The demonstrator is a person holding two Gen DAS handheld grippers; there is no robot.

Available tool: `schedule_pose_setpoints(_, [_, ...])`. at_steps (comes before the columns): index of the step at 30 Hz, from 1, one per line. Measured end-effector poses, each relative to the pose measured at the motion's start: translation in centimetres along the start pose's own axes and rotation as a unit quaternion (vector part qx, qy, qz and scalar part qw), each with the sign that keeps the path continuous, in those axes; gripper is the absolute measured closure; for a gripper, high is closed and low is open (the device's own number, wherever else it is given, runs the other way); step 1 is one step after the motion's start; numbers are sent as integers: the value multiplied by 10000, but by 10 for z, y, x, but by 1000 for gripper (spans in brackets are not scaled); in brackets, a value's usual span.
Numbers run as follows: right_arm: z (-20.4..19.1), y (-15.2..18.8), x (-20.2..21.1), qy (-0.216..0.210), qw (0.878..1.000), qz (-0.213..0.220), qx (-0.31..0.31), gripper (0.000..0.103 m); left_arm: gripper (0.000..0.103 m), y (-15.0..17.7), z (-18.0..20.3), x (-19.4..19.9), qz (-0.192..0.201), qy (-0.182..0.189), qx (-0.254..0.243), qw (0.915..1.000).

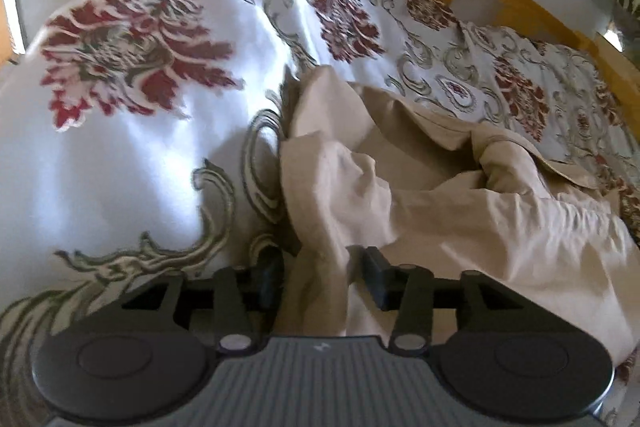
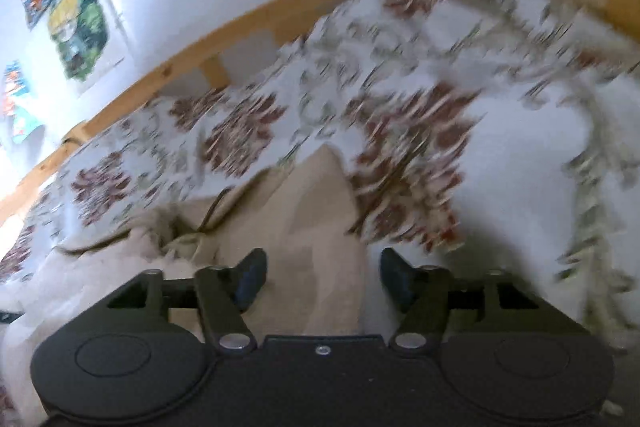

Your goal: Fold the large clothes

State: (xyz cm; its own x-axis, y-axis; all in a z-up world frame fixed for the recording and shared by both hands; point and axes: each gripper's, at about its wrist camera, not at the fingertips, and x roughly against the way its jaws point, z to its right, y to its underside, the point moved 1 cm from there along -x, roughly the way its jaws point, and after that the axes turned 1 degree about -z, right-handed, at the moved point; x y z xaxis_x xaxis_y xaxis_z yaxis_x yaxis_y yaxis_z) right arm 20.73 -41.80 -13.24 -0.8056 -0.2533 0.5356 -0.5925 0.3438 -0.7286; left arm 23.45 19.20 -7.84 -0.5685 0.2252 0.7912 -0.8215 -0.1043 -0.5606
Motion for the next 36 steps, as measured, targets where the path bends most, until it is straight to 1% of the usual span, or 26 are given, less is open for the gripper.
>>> schedule_pose_setpoints(1, [-1,0,-2,-56,10000,-12,26,37,48,0,1,-1,-17,40,-28,10000])
schedule_pose_setpoints(2, [-3,0,-4,-58,9999,-44,74,56,52,-1,2,-3,-14,38,-61,10000])
schedule_pose_setpoints(3, [-6,0,-5,27,9999,-78,142,71,69,0,5,-3,0,16,-119,9999])
schedule_pose_setpoints(5, [-8,1,-4,125,9998,-65,153,88,88,0,8,-3,7,102,-111,9999])
schedule_pose_setpoints(6, [-10,1,-1,144,9997,-3,193,89,94,-1,11,0,89,90,-102,9999])
schedule_pose_setpoints(8, [-20,1,8,370,9981,186,465,92,98,-3,20,8,363,96,-163,9992])
schedule_pose_setpoints(11, [-23,-11,42,654,9936,818,415,93,99,-12,32,23,737,325,-77,9967])
schedule_pose_setpoints(13, [-19,-19,67,626,9919,1083,224,93,99,-21,40,25,799,486,-35,9956])
schedule_pose_setpoints(15, [-22,-17,71,803,9899,1053,504,93,99,-24,46,22,723,374,-133,9966])
schedule_pose_setpoints(16, [-21,-16,66,761,9918,914,467,92,99,-22,45,19,654,255,-194,9973])
schedule_pose_setpoints(18, [-14,-12,52,529,9962,659,228,87,98,-15,37,16,549,136,-75,9984])
schedule_pose_setpoints(20, [-11,-9,40,629,9961,500,373,75,96,-8,25,15,455,54,117,9989])
schedule_pose_setpoints(21, [-8,-10,34,628,9964,425,375,69,93,-4,20,14,387,25,117,9992])
schedule_pose_setpoints(22, [-4,-10,29,559,9973,396,280,58,89,-2,16,12,300,-1,104,9995])
schedule_pose_setpoints(23, [-1,-12,23,467,9981,373,175,47,81,-1,12,9,225,-11,124,9997])
schedule_pose_setpoints(24, [1,-14,16,391,9986,332,113,42,68,-1,7,7,197,-22,173,9997])
schedule_pose_setpoints(25, [2,-16,8,336,9990,252,126,36,61,-1,4,4,171,-67,231,9996])
schedule_pose_setpoints(26, [3,-17,0,303,9993,105,178,32,55,-1,1,1,113,-105,277,9995])
schedule_pose_setpoints(27, [3,-18,-10,298,9992,-67,244,31,54,-1,-2,-1,75,-21,284,9996])
schedule_pose_setpoints(29, [2,-19,-24,157,9990,-198,373,32,52,-3,-3,-6,-2,57,195,9998])
schedule_pose_setpoints(30, [0,-20,-27,56,9990,-216,387,37,53,-4,-2,-8,-38,88,132,9999])
schedule_pose_setpoints(31, [-2,-20,-31,-17,9989,-253,391,59,54,-4,0,-10,-56,113,62,9999])
schedule_pose_setpoints(32, [-4,-20,-33,64,9987,-276,424,78,72,-5,1,-12,-61,150,5,9999])
schedule_pose_setpoints(33, [-7,-19,-34,136,9984,-271,487,84,87,-5,3,-14,-81,287,-24,9996])
schedule_pose_setpoints(34, [-11,-18,-32,167,9979,-229,578,89,90,-4,5,-13,-39,319,-10,9995])
schedule_pose_setpoints(36, [-22,-16,-23,455,9952,-62,868,94,97,-3,11,-10,137,322,-37,9994])
